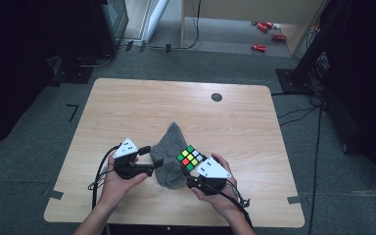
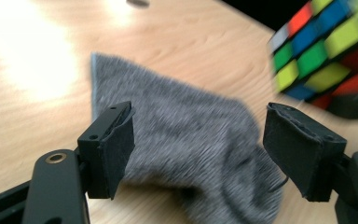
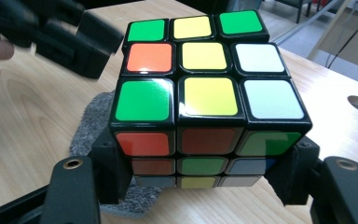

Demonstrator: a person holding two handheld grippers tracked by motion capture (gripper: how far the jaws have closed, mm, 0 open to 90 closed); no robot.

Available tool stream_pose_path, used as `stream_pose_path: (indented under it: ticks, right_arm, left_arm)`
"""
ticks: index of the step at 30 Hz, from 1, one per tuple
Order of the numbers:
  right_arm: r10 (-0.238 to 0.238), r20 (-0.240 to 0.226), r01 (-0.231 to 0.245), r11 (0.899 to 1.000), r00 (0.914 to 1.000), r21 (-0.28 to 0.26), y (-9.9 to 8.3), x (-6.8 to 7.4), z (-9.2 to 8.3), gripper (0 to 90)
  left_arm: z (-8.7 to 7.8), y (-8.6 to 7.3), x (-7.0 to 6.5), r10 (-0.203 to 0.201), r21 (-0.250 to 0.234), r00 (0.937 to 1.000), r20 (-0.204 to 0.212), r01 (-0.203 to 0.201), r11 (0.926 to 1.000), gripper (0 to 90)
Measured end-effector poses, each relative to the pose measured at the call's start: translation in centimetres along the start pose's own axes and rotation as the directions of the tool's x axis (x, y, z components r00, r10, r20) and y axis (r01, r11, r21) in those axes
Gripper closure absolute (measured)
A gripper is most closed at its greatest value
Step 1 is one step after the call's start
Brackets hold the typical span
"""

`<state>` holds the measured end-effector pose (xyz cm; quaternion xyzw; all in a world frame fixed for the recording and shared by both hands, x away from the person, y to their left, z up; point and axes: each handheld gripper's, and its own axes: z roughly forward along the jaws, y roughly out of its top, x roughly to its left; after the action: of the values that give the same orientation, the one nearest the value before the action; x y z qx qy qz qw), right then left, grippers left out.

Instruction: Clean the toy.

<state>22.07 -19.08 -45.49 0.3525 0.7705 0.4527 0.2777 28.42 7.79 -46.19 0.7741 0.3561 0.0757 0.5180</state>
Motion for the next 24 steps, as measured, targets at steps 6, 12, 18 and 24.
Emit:
stream_pose_path:
  ticks: [6, 12, 18, 24]
  right_arm:
    - [-0.033, -0.003, 0.033, 0.999, 0.9995, 0.006, -0.2, 1.0, 0.6, 34.6]
    - [-0.097, 0.01, 0.098, 0.995, 0.9952, -0.003, -0.3, 2.1, 0.9, 34.6]
    - [-0.129, 0.042, 0.128, 0.992, 0.9908, 0.005, -0.5, 3.0, 1.4, 34.6]
    - [-0.142, 0.041, 0.142, 0.99, 0.989, 0.002, -0.5, 3.4, 1.6, 34.6]
  left_arm:
    - [-0.6, 1.1, -1.3, -0.04, -0.073, 0.9961, 0.078, 0.046, 0.9963, 21.9]
    - [-0.7, 1.7, -3.0, -0.019, -0.089, 0.9925, 0.121, 0.03, 0.9956, 18.9]
    - [-0.3, 1.9, -4.5, 0.014, -0.078, 0.9905, 0.137, -0.004, 0.9969, 17.8]
    - [0.8, 1.7, -5.3, 0.059, -0.033, 0.9892, 0.135, -0.055, 0.9979, 16.9]
